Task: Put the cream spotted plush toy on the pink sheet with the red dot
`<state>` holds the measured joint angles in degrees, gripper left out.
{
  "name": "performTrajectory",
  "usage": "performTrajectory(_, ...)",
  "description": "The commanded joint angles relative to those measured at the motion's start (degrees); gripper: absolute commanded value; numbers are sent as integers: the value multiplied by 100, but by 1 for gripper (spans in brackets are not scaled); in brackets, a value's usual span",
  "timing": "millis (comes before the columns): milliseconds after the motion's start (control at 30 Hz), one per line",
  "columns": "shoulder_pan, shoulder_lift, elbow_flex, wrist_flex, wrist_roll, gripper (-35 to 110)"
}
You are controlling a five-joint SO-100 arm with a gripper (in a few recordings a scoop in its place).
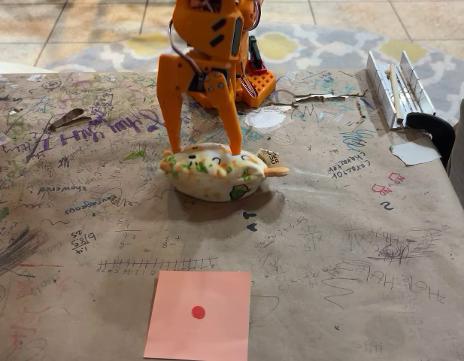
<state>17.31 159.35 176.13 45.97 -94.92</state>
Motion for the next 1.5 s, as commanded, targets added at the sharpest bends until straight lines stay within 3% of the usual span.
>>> performTrajectory(0, -26, -448, 79, -1204, 123, 12)
performTrajectory(33, -18, -448, 141, -1362, 202, 1)
performTrajectory(200, -9, -141, 176, -1204, 369, 0)
performTrajectory(433, -123, 2566, -246, -879, 2188, 0)
performTrajectory(533, -193, 3401, -1266, -844, 2505, 0)
performTrajectory(867, 158, 3419, -4693, -2760, 3498, 0)
performTrajectory(1067, -26, 3419, -6240, -2057, 3700, 0)
performTrajectory(1233, -88, 3419, -5862, -2294, 3533, 0)
performTrajectory(1367, -79, 3393, -4307, -3788, 3331, 0)
performTrajectory(1467, -79, 3384, -2382, -5071, 2769, 12)
